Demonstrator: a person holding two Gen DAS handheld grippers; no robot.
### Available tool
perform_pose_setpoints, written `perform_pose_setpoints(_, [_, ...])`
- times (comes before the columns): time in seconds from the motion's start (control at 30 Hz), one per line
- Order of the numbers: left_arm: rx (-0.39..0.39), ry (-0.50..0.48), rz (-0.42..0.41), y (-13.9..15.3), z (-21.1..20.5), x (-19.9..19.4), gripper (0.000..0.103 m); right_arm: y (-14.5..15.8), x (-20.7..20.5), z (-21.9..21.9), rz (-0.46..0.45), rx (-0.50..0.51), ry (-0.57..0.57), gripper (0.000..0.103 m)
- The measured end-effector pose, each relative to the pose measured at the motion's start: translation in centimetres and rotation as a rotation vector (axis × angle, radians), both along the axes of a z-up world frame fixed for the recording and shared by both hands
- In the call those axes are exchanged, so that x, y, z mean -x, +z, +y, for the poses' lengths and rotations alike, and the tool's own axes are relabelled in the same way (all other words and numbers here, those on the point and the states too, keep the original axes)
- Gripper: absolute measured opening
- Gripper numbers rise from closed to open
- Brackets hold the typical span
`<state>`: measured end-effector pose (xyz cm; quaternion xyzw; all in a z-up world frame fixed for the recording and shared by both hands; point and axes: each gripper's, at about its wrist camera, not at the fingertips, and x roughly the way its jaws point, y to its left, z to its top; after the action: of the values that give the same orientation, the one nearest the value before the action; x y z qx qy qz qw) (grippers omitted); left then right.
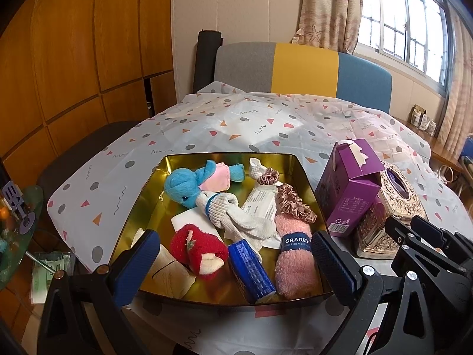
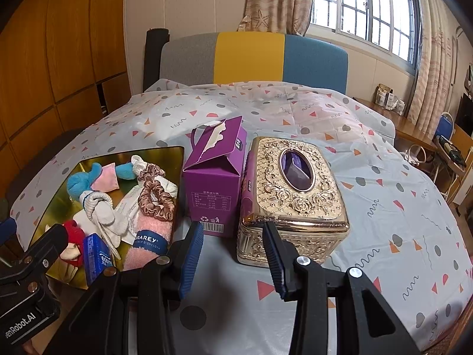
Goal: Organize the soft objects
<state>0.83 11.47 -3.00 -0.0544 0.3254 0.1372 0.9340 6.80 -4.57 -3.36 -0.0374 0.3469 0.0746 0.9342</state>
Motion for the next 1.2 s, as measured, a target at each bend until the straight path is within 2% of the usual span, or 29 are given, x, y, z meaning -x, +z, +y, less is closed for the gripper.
perform_pose_setpoints(1.2, [-0.011, -0.031, 0.005, -0.35, -0.35, -0.15, 0.103, -0.47, -0.35, -0.56, 0.014, -0.007, -0.017, 0.042])
